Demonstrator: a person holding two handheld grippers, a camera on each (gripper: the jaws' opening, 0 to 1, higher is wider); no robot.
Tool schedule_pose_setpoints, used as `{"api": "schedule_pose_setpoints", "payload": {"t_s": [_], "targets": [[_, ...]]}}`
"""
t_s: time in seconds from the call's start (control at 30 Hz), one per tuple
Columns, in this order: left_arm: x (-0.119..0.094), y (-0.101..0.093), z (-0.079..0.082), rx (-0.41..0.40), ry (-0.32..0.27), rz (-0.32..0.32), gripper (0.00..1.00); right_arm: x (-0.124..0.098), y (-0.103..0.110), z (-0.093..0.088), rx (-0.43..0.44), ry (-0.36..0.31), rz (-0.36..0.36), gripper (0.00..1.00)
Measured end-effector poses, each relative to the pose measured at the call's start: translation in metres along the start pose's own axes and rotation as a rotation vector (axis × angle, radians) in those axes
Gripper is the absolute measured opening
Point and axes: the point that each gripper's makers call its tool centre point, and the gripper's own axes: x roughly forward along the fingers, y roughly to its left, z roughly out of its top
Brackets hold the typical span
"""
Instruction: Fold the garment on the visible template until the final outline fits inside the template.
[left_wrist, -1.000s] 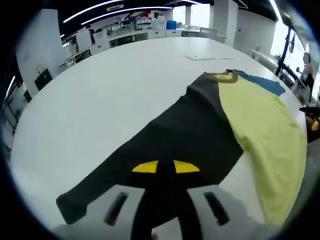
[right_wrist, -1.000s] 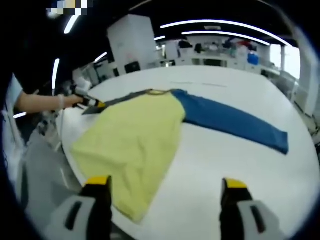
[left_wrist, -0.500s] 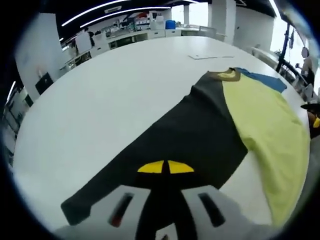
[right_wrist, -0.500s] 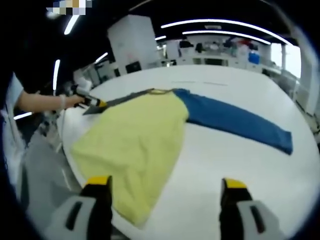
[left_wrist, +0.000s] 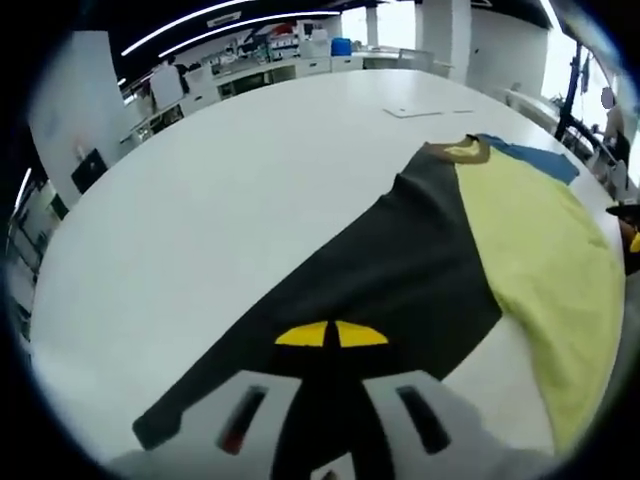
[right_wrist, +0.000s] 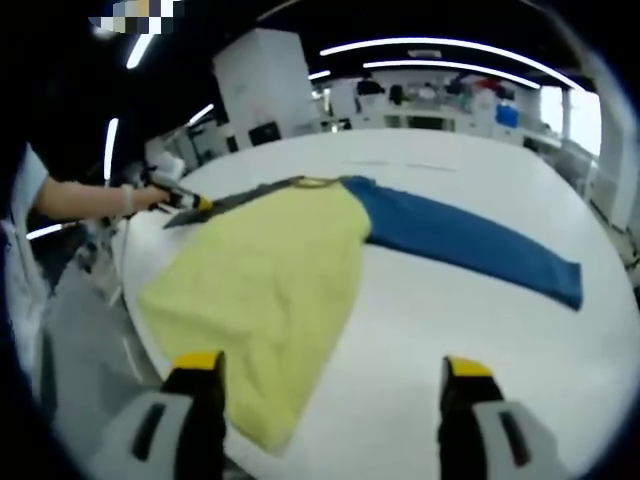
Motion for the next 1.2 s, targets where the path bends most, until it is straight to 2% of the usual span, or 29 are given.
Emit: {"api": "schedule_pose_setpoints", "payload": {"t_s": [0.17,0.27,0.33,0.47,0.57,0.63,0.77,0.93,0.97,1.07,1.2], "targets": [[-0.006,-0.014,0.002,0.010,-0.002,0.008,0.00,0.002,0.004,0.000,0.002,-0.002,0.006,0.89],[-0.007,-0.010,0.000,0.017,0.000,0.012,0.00,0.002,0.004,0.001,-0.002,-0.003,0.008,0.89],[-0.009,-0.005,-0.003,0.005,-0.002,0.024,0.07,0.002,0.004,0.002,-0.002,-0.007,0.008,0.89],[-0.017,0.011,-0.012,-0.024,-0.006,0.059,0.29,0.002,0.004,0.004,-0.002,-0.015,0.007,0.89],[-0.025,0.027,-0.024,-0.068,0.007,0.093,0.39,0.003,0.005,0.005,-0.006,-0.016,0.010,0.89],[-0.028,0.030,-0.031,-0.113,0.019,0.110,0.44,0.004,0.006,0.004,-0.008,-0.015,0.014,0.88],[-0.038,0.046,-0.048,-0.181,0.038,0.122,0.46,0.006,0.008,0.006,-0.016,-0.016,0.021,0.88],[-0.041,0.058,-0.059,-0.241,0.047,0.132,0.49,0.006,0.010,0.011,-0.023,-0.019,0.024,0.88],[-0.039,0.067,-0.061,-0.251,0.046,0.135,0.51,0.006,0.010,0.011,-0.025,-0.017,0.024,0.88],[-0.038,0.068,-0.060,-0.262,0.035,0.132,0.54,0.007,0.011,0.011,-0.028,-0.014,0.026,0.88],[-0.040,0.057,-0.055,-0.250,0.029,0.128,0.54,0.008,0.011,0.009,-0.032,-0.006,0.027,0.88]]}}
